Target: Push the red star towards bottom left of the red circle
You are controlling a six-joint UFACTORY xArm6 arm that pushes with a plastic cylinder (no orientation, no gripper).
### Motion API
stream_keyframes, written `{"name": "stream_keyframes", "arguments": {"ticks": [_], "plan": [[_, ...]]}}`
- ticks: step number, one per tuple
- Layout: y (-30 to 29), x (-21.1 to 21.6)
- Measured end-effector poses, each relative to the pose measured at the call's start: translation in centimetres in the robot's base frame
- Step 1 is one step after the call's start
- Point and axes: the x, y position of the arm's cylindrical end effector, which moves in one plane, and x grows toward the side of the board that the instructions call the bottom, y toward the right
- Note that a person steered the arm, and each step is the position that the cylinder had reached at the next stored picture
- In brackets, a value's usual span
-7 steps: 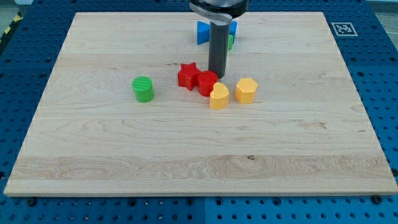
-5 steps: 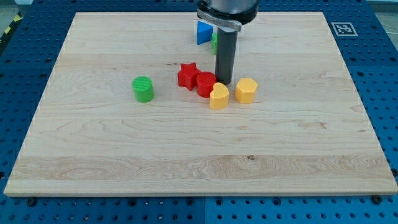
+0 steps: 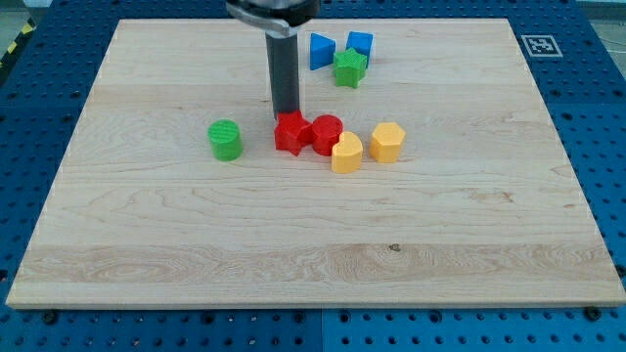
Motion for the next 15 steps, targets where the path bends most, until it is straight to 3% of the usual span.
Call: {"name": "stream_keyframes", "arguments": {"ticks": [3, 6, 7, 8, 9, 15], "plan": [[1.6, -1.6], [4.6, 0.1], [4.6, 0.9], [4.5, -0.9], [1.3, -2.1], [-1.4, 4.3]]}}
